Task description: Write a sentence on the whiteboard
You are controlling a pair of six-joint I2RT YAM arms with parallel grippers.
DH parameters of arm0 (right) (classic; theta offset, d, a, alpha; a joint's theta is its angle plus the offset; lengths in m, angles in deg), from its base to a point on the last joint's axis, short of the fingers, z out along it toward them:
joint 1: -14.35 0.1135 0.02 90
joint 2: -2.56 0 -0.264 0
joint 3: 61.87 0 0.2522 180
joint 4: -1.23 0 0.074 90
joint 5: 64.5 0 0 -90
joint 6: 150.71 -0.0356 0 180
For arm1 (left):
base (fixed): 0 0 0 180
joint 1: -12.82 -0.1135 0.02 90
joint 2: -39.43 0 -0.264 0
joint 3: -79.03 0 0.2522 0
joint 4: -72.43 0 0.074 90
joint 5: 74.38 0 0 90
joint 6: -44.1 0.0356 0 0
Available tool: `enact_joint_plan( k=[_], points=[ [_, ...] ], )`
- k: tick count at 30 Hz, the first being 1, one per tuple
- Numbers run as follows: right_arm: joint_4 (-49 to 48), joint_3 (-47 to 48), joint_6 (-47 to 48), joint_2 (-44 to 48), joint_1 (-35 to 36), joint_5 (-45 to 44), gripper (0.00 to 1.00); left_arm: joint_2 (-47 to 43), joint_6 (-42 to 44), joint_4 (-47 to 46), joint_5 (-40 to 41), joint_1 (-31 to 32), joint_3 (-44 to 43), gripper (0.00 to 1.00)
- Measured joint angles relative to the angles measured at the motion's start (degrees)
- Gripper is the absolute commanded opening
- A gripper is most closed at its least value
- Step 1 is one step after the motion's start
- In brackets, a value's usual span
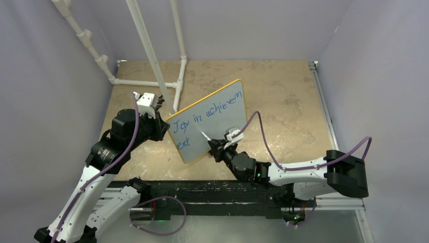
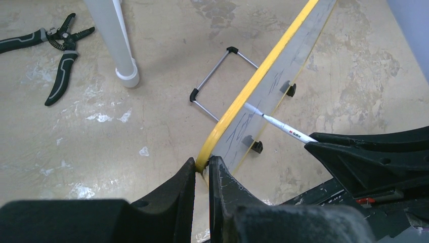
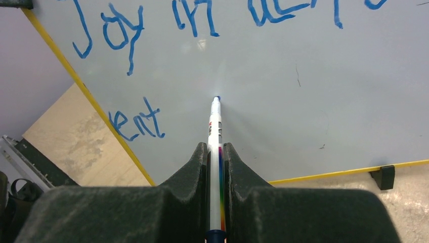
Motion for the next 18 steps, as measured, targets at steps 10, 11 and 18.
enact_joint_plan(
  k=[10, 11, 18],
  points=[
    [-0.04, 0.0, -0.66, -0.55, 0.33, 1.31, 0.0, 0.0, 0.0, 0.24, 0.26, 0.0, 0.0, 0.0],
    [0.13, 0.0, -0.87, -0.55, 0.37, 1.29, 0.0, 0.0, 0.0, 0.24, 0.24, 0.0, 0.0, 0.0],
    [2.8, 0.0, -3.63, -0.46, 0.57, 0.02, 0.0, 0.0, 0.0, 0.26, 0.26, 0.0, 0.0, 0.0]
  ],
)
